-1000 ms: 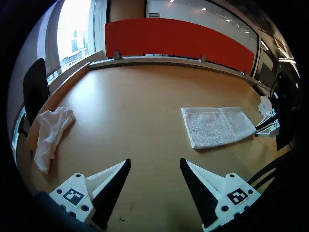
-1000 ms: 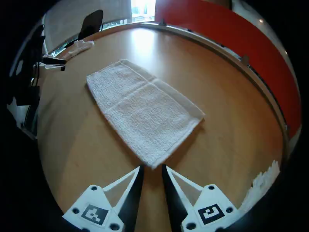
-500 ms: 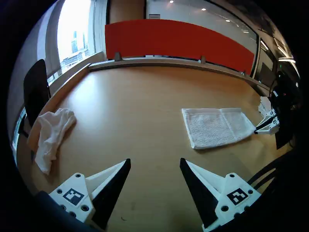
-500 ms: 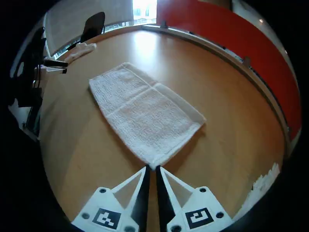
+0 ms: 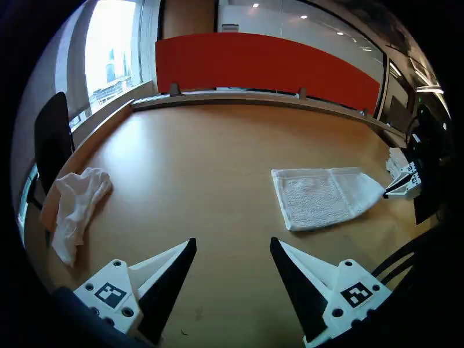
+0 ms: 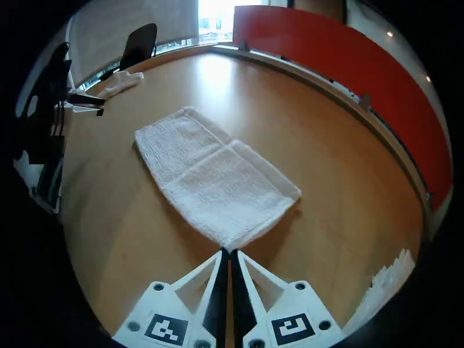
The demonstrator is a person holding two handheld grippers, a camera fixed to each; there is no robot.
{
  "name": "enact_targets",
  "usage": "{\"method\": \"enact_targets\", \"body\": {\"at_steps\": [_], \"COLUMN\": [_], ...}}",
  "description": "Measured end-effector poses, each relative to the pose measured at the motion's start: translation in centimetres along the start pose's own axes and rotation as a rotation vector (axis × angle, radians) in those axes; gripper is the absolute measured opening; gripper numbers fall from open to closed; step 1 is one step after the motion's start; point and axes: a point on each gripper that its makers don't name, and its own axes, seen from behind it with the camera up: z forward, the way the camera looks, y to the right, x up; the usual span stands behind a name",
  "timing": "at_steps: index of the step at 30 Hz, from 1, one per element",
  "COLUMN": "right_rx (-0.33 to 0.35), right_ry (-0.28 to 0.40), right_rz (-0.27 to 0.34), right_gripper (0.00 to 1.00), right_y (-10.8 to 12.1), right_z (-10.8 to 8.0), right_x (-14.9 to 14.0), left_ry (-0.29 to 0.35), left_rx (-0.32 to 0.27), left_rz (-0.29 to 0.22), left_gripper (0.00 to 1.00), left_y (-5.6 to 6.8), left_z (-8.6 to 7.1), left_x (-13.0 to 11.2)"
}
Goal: Fold towel
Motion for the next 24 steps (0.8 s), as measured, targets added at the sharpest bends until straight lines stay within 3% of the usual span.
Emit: {"method": "enact_targets", "body": {"at_steps": [14,24], "right_rx": [-0.048,-0.052], "right_ry": [0.045,0.077], "right_rz": [0.005,-0.031], "right_gripper": [0.03,0.03], "right_y": [1.3,1.3], "right_z": [-3.1,-4.4], "right_x": [2.1,4.2], "left_ry": [-0.002,0.001], "left_rx": [-0.002,-0.005], "left_rz": [-0.006,-0.005], "left_gripper": [0.94,0.94], "left_y": [0.0,0.1], "left_z": [0.1,0.0], "left_x": [0.3,0.5]}}
